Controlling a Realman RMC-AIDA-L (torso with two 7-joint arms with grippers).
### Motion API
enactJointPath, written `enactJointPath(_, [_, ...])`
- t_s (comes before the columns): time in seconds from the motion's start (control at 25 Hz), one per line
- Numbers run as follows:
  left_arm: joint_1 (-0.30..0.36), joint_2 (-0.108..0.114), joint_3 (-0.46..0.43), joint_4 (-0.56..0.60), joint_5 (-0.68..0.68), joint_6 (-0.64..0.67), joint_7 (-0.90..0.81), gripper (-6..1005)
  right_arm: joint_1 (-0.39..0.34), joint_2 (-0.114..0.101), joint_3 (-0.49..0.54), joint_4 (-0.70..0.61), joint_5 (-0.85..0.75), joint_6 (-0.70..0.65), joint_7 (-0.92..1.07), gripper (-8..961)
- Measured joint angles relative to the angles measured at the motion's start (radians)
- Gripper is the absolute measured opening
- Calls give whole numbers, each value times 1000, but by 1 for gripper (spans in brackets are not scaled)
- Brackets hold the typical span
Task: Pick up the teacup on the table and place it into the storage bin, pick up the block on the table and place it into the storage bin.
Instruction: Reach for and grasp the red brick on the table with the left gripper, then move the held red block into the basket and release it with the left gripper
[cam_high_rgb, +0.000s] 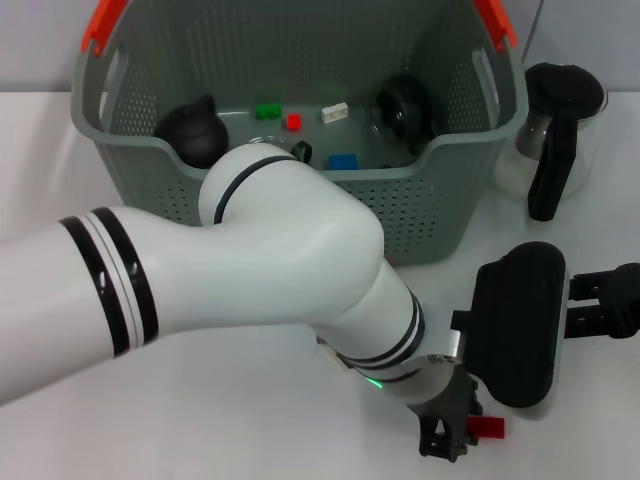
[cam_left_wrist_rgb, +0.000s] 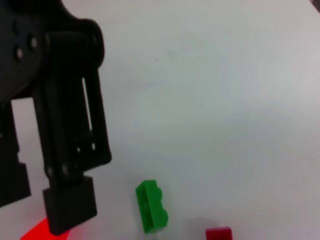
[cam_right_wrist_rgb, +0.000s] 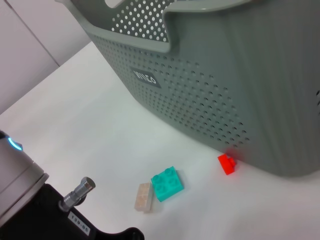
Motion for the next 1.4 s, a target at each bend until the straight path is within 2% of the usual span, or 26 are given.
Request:
enactJointPath(0.92, [-5, 0, -4, 1, 5, -1, -38, 245, 5, -2, 5, 0, 0, 0, 1, 684])
enactJointPath(1.24, [5, 0, -46, 22, 4, 46, -38, 198, 2, -5, 7, 0, 0, 1, 0, 683])
enactJointPath(1.4, [62, 2, -170, 121, 2, 194, -43, 197, -1, -9, 10, -1, 1, 1, 2, 683])
